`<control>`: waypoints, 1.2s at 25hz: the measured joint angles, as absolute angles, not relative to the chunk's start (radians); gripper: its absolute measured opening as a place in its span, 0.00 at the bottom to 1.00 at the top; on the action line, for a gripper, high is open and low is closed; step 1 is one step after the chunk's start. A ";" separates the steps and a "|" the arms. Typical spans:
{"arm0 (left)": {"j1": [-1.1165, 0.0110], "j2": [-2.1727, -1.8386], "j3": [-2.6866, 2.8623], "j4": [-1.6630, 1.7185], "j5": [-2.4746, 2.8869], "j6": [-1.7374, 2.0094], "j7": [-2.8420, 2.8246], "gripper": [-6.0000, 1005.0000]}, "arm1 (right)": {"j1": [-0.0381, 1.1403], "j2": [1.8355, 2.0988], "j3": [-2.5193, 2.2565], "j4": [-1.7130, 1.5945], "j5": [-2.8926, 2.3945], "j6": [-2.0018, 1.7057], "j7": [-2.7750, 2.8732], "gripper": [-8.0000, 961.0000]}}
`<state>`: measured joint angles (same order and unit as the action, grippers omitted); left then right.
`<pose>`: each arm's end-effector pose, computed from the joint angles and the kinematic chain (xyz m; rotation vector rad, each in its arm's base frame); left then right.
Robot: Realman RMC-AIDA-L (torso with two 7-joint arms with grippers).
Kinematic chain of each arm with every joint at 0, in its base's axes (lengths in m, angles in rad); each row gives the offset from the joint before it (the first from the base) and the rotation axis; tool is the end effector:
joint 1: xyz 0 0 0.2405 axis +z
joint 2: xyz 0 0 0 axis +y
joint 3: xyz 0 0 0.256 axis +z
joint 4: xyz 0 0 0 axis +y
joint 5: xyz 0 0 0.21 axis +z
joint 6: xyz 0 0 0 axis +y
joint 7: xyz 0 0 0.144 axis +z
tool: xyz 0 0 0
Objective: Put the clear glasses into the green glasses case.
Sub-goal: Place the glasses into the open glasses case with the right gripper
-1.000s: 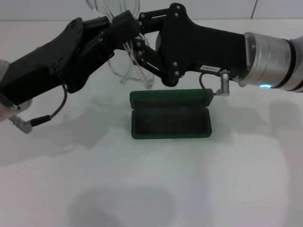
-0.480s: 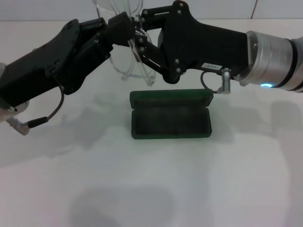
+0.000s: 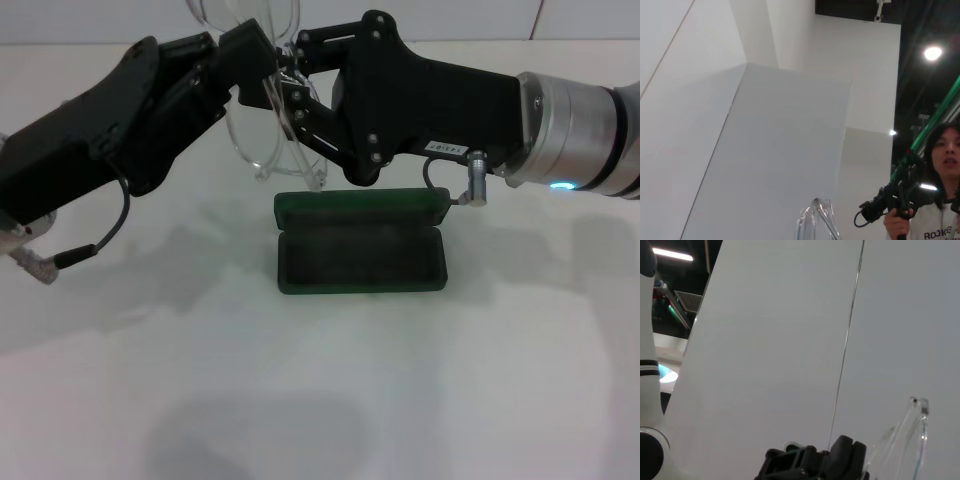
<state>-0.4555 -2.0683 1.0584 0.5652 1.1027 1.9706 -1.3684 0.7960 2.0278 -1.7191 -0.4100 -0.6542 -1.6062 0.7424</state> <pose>-0.1865 0.2851 0.0382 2.5131 0.3375 1.8502 0.0924 0.3394 -0.0377 -2.5790 -0.3559 1.5313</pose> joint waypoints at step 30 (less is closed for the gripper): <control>-0.427 -2.033 1.048 0.575 1.098 1.997 -1.371 0.05 | 0.756 2.021 -1.637 -0.416 -0.653 -1.593 0.741 0.13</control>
